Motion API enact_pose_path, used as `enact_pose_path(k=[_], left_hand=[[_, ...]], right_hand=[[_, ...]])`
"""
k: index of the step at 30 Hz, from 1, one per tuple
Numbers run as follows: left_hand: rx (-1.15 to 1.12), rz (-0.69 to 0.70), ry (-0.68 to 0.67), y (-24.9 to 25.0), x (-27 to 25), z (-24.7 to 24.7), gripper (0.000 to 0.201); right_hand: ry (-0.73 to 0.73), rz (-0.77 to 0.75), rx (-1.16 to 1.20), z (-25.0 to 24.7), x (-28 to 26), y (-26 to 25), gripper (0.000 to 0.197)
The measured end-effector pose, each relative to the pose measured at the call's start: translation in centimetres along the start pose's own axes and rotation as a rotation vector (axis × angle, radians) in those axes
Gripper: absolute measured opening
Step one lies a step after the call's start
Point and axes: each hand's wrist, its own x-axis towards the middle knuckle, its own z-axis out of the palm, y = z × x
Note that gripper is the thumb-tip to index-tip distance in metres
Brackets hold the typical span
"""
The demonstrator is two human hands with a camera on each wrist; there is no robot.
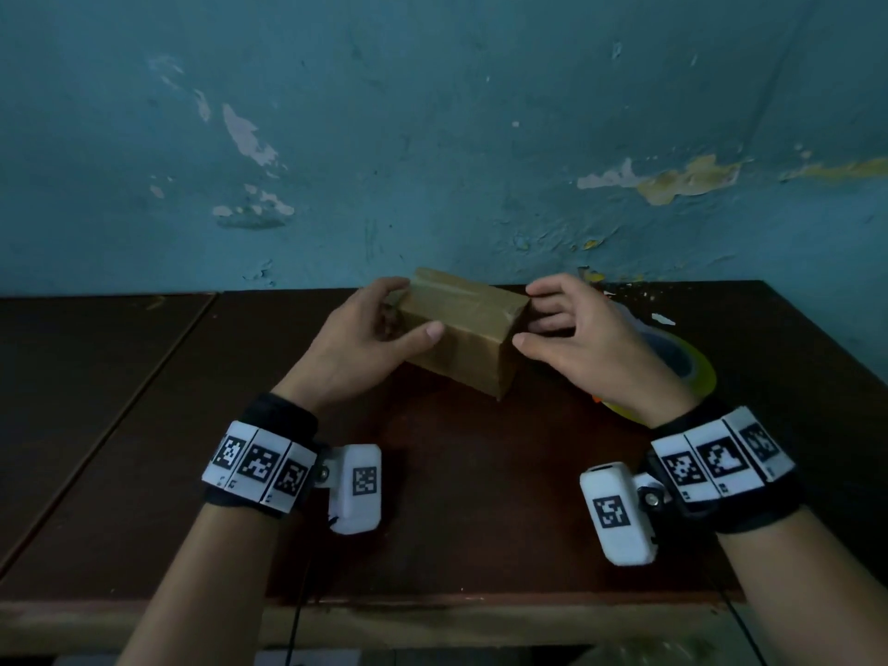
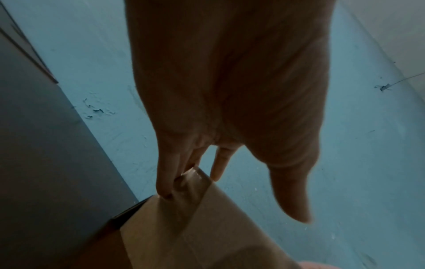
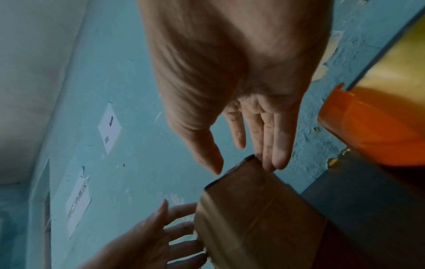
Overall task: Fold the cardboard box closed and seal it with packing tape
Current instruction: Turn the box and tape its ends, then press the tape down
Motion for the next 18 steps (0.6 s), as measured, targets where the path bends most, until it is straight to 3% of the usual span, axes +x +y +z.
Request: enact_pose_path(k=[3,5,14,18], left_hand=[[-0.038,-0.033,-0.184,0.3,-0.2,0.1,0.123],[-0.007,-0.043,-0.290,0.6,-0.4,0.4,0.131],[0.066,0.093,-0.404,1.7,-0.7,1.0,0.105],[0.000,0.123,-0.416,1.7,-0.6,0.8,0.095]], right_hand=[[0.051,-0.024,0.004,-0.4,-0.2,-0.3,0.050],[0.012,-0.047,-0.004,-0.6,-0.4,-0.5,0.044],[-0.087,-0.083,0.044,-1.3,-1.1,-1.7,0.021],[0.104,0.017,-0.221,-3.0,-0.7,-0.9,0.014]])
